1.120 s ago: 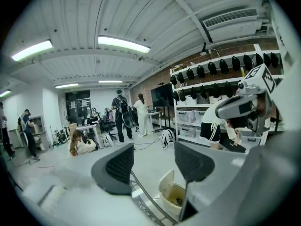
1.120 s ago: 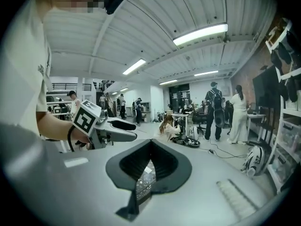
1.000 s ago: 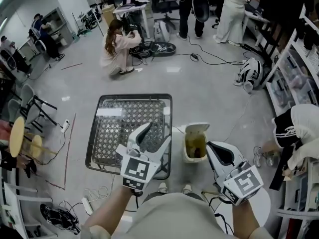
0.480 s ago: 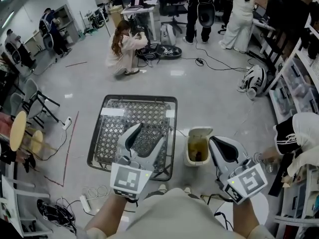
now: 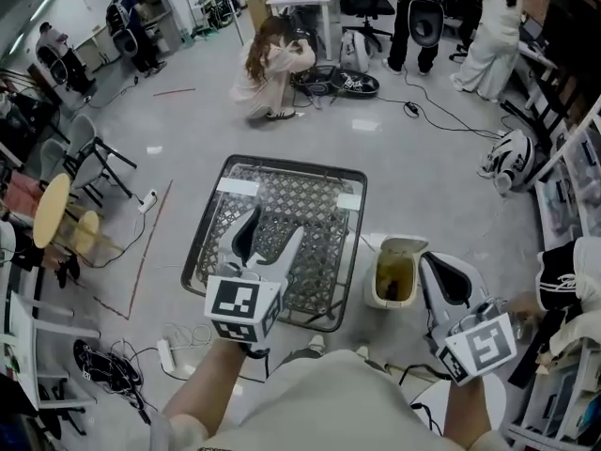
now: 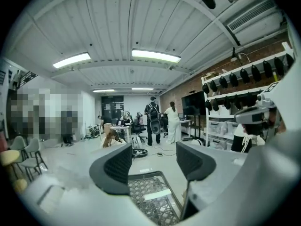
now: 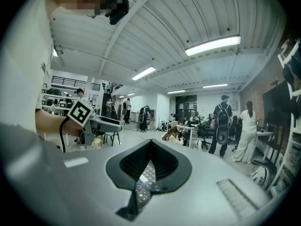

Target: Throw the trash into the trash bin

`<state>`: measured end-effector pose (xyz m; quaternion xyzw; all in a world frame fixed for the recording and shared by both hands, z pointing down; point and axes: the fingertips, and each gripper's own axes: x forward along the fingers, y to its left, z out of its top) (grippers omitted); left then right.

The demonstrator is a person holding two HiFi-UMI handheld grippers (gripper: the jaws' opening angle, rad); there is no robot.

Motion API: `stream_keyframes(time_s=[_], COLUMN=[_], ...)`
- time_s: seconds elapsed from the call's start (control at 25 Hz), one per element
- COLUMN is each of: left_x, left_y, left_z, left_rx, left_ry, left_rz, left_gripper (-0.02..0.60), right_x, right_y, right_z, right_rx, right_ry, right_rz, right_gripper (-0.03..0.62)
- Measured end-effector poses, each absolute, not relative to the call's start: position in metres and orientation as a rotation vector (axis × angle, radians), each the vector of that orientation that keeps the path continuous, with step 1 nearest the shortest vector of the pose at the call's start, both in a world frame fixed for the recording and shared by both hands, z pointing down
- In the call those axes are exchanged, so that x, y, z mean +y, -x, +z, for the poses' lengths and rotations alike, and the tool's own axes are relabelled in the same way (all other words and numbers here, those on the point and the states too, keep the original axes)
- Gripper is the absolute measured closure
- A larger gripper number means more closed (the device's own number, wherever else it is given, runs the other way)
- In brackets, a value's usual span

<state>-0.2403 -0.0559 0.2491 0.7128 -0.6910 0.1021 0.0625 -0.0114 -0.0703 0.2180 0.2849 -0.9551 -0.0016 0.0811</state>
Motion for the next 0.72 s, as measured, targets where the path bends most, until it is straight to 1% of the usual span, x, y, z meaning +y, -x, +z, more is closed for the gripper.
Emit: stream_keyframes(time_s=[0.16, 0.2, 0.28, 0.4, 0.52, 0.72], left_x=[-0.053, -0.052, -0.050, -0.048, -0.043, -0.041], left_y=[0.285, 0.295, 0.313, 0.330, 0.346, 0.365], left_z=[0.285, 0.295, 0.317, 0.352, 0.391, 0.464], left_rx=[-2.088, -2.090, -2.095, -2.070, -2.035, -1.944], left_ry=[-1.947, -1.893, -1.807, -1.714, -1.620, -1.441], left_rz=[0.266, 0.268, 0.285, 0.318, 0.344, 0.289], left_gripper=[0.275, 0.258, 0.253, 0.249, 0.225, 0.218], right_x=[-0.074, -0.075, -0.078, -0.082, -0.084, -0.090], right_y=[0.031, 0.036, 0.046, 0.061, 0.079, 0.104], right_z=[0.229, 0.233, 0.241, 0.254, 0.268, 0.298], right_rx=[-2.857, -2.861, -2.867, -2.860, -2.849, -2.808], right_ry=[-0.783, -0.767, -0.740, -0.694, -0.647, -0.595], right_rz=[-0.007, -0.003, 0.007, 0.027, 0.054, 0.136], right_gripper=[0.591, 0.591, 0.591, 0.591, 0.591, 0.591])
